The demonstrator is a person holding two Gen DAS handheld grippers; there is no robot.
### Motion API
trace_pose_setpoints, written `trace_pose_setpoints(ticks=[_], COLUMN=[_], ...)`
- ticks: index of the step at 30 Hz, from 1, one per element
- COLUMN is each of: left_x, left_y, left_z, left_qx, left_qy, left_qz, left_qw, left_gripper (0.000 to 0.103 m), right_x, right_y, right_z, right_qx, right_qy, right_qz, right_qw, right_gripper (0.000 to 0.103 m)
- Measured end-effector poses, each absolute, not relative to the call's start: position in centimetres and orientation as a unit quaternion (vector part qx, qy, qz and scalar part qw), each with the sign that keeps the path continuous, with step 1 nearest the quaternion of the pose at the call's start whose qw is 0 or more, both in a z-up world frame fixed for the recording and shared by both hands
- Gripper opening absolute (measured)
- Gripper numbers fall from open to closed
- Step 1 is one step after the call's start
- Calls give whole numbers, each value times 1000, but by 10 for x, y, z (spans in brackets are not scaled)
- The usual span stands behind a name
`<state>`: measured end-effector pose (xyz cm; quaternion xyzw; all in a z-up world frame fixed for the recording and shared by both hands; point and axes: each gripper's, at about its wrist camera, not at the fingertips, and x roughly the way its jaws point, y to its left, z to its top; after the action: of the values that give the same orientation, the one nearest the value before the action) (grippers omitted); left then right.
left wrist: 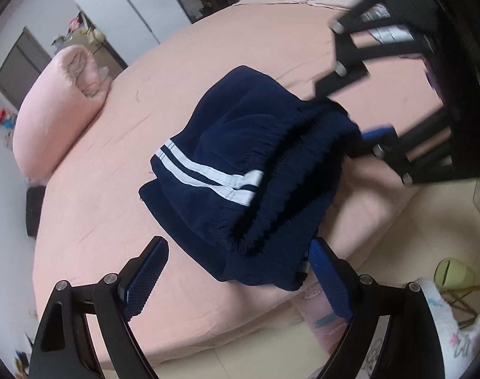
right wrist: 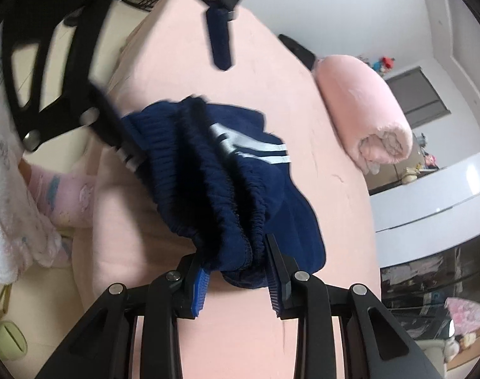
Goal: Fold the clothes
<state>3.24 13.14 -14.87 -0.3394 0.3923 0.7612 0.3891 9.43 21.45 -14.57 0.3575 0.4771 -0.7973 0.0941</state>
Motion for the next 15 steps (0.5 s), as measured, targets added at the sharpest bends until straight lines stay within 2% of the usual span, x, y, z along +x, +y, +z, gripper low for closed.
trace_pose_setpoints(ticks=[6,13,15], left_x=[31,12,11], left_y=[127,126,128], left_z=[-143,-135,-135], left_qx=[-347,-368,-370], left_qy=[347,260,256], left_qz=[768,784,780], left_qw=[413,427,435], left_gripper=[91,91,91], right_x=[98,98,94], right_y=[209,217,222], right_z=[-136,-125,-120], right_qx=[350,346,342], right_qy=[448,379,357], right_qz=[-818,-855,-866], right_qw=[86,78,77], right_gripper=[30,30,30])
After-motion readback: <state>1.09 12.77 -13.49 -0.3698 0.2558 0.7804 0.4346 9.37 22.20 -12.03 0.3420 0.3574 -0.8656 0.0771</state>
